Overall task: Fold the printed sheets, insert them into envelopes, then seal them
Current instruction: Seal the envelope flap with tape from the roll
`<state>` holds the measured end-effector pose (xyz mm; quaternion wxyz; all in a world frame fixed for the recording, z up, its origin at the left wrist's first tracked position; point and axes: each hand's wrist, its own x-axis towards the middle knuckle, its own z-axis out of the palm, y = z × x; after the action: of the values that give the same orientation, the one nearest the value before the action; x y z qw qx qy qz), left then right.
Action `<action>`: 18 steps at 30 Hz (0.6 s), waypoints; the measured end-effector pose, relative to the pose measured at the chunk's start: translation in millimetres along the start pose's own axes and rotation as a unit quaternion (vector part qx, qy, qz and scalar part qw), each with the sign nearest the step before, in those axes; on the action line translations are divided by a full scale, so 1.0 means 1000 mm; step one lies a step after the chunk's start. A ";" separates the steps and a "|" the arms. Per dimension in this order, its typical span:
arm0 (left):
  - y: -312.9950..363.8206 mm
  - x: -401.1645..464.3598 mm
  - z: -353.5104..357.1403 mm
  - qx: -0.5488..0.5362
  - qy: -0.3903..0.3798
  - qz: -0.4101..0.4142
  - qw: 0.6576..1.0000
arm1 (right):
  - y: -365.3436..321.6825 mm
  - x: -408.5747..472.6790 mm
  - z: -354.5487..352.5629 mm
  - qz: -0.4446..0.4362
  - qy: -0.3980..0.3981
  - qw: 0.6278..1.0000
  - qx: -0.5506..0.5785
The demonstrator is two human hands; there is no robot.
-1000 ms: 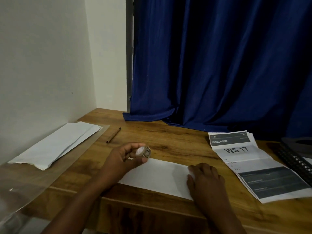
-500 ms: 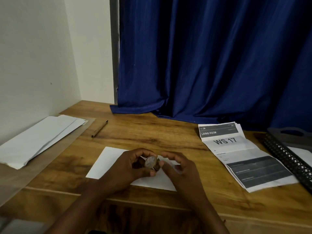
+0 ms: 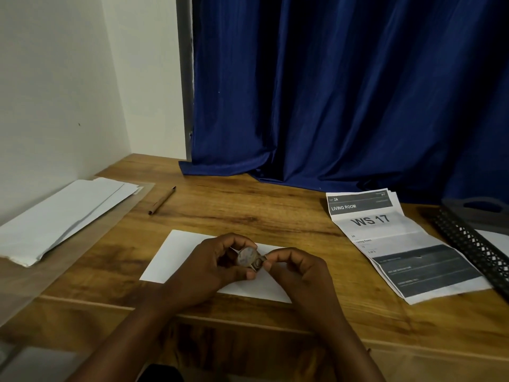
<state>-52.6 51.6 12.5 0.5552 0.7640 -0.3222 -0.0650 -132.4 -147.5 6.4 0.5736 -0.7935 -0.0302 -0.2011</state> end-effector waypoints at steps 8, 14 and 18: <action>-0.004 0.002 0.001 0.000 0.011 0.004 1.000 | 0.003 0.001 -0.005 0.003 0.033 0.998 0.053; -0.005 0.002 -0.002 -0.003 0.029 0.007 1.000 | 0.004 0.004 -0.007 0.038 0.073 0.991 0.109; 0.000 0.000 -0.008 -0.037 0.097 0.025 0.994 | 0.005 0.005 -0.006 0.045 0.082 0.991 0.093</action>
<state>-48.6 58.0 15.4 0.6133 0.7371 -0.2837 0.0112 -127.8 -156.0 5.2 0.6535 -0.7184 0.0338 -0.2360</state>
